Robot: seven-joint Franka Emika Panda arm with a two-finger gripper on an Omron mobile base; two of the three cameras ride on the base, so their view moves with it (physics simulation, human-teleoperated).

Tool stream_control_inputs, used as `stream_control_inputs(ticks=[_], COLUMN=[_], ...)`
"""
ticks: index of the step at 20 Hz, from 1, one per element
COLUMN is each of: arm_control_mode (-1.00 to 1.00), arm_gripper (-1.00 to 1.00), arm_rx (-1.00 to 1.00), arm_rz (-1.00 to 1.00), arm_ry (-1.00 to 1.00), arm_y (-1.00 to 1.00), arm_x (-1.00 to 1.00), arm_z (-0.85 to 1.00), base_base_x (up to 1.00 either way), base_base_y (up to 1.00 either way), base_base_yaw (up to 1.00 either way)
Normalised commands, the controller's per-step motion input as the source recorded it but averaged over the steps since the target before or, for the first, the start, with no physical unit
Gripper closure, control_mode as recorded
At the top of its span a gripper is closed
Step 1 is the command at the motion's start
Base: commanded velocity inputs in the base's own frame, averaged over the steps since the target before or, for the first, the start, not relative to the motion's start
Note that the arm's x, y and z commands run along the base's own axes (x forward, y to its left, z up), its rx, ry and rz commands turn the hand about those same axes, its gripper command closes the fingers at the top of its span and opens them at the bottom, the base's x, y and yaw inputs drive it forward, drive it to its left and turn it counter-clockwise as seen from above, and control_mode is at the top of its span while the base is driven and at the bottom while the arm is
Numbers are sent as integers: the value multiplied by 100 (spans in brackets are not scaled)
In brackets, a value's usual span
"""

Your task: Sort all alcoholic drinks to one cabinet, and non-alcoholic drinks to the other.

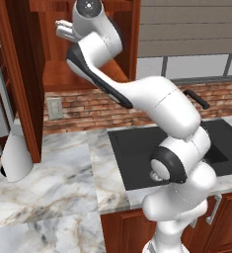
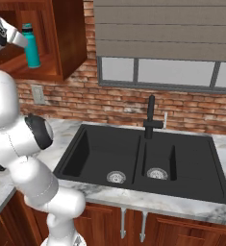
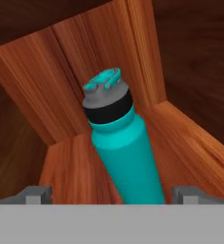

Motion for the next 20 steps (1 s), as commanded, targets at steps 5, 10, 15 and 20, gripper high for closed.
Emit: stream_control_inputs(ticks=[5, 10, 15, 20], arm_control_mode=[-100, -100, -100, -100], arm_gripper=[-100, -100, -100, -100], arm_rx=[1, 0, 0, 0], arm_rz=[4, 6, 9, 18], arm_ry=[0, 0, 0, 4], arm_y=[-3, -24, -54, -77], arm_x=[-100, -100, -100, -99], arm_z=[-12, -25, -31, -43], base_base_x=[0, 0, 0, 0], base_base_y=[0, 0, 0, 0], base_base_yaw=[0, 0, 0, 0])
